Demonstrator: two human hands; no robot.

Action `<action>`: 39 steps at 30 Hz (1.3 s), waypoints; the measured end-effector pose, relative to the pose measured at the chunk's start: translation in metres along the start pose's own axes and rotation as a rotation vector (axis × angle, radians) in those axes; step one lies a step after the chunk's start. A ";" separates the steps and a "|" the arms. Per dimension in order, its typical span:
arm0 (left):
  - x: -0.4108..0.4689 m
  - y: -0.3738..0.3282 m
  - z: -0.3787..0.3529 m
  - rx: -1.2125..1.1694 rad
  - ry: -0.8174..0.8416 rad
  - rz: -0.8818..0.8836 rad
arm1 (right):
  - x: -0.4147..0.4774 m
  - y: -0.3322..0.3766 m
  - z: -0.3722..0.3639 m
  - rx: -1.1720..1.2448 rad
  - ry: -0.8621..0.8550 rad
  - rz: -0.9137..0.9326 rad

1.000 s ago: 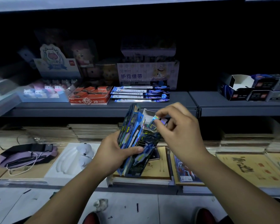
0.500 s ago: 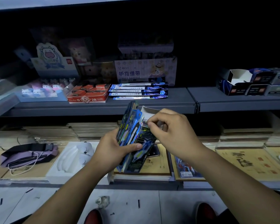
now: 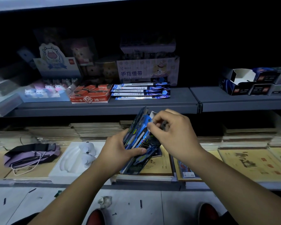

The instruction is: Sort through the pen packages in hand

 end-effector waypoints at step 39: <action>0.002 0.014 0.004 -0.230 -0.037 0.139 | 0.012 -0.025 0.043 1.032 -0.328 -0.100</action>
Point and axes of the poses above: each hand's wrist, its own x-axis towards the middle knuckle, its own z-axis out of the back of the hand, y = z × x, the point moved 7 cm from there along x, towards the middle knuckle, and after that the axes turned 10 degrees about y, right-handed, at the moved point
